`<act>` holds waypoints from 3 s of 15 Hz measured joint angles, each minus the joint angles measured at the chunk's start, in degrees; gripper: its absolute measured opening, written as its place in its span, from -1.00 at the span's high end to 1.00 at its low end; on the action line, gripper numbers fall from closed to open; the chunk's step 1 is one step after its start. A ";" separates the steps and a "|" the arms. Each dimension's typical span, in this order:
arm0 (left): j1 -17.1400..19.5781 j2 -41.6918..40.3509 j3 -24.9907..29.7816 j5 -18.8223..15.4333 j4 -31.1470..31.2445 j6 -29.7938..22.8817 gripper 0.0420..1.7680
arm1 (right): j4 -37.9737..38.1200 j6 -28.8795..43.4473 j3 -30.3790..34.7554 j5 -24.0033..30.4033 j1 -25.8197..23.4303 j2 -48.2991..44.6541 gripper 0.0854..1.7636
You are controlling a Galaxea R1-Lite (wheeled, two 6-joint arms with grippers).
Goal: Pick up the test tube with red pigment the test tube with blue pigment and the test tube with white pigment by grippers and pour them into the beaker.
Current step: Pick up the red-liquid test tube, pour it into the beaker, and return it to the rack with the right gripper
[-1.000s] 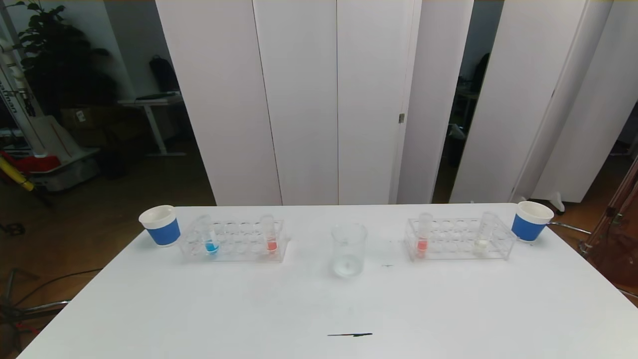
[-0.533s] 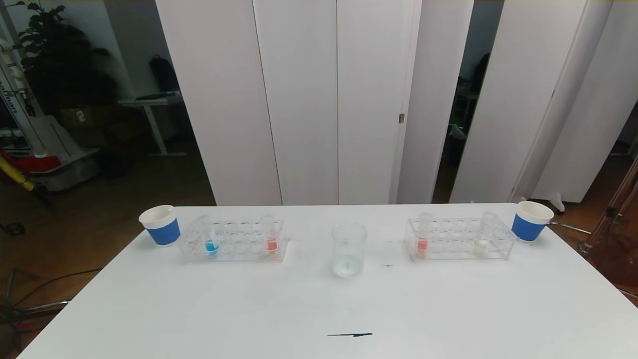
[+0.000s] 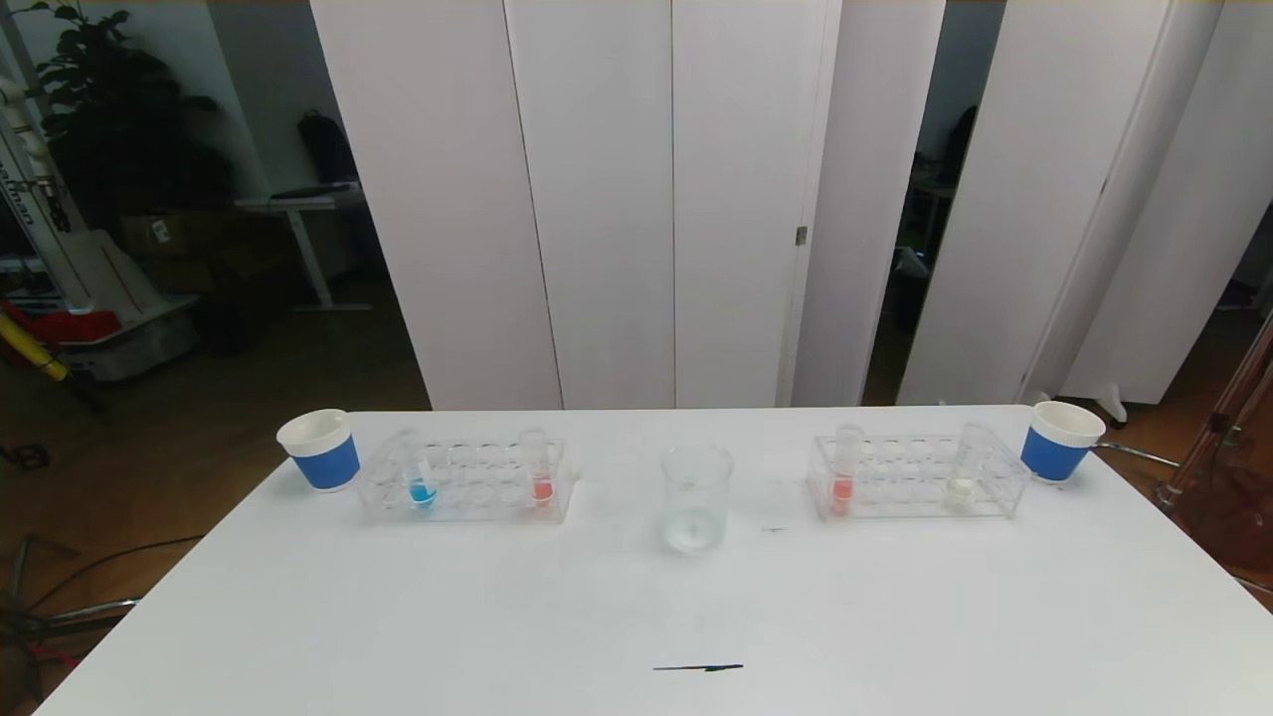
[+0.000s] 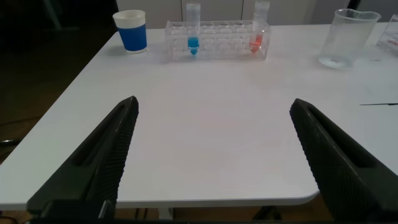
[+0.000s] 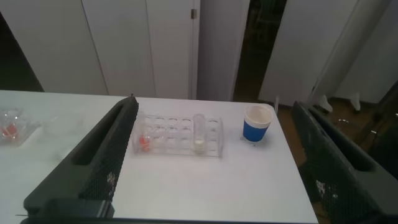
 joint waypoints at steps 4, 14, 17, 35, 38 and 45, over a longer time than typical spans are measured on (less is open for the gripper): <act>0.00 0.00 0.00 0.00 0.00 0.00 -0.97 | -9.53 0.22 -0.30 0.05 0.78 13.96 -0.98; 0.00 0.00 0.00 0.00 0.00 0.02 -0.97 | -31.67 5.78 8.80 -10.58 15.06 35.32 -0.98; 0.00 0.00 0.00 0.00 0.00 0.00 -0.97 | -40.81 6.63 12.39 -15.01 19.49 40.83 -0.98; 0.00 0.00 0.00 0.00 0.00 -0.01 -0.97 | -54.77 10.02 8.17 -21.85 24.71 63.46 -0.98; 0.00 0.00 0.00 0.00 0.00 -0.01 -0.97 | -54.77 8.09 4.45 -21.74 24.23 67.05 -0.98; 0.00 0.00 0.00 0.00 0.00 0.02 -0.97 | -54.74 1.54 -3.17 -21.52 23.66 73.91 -0.98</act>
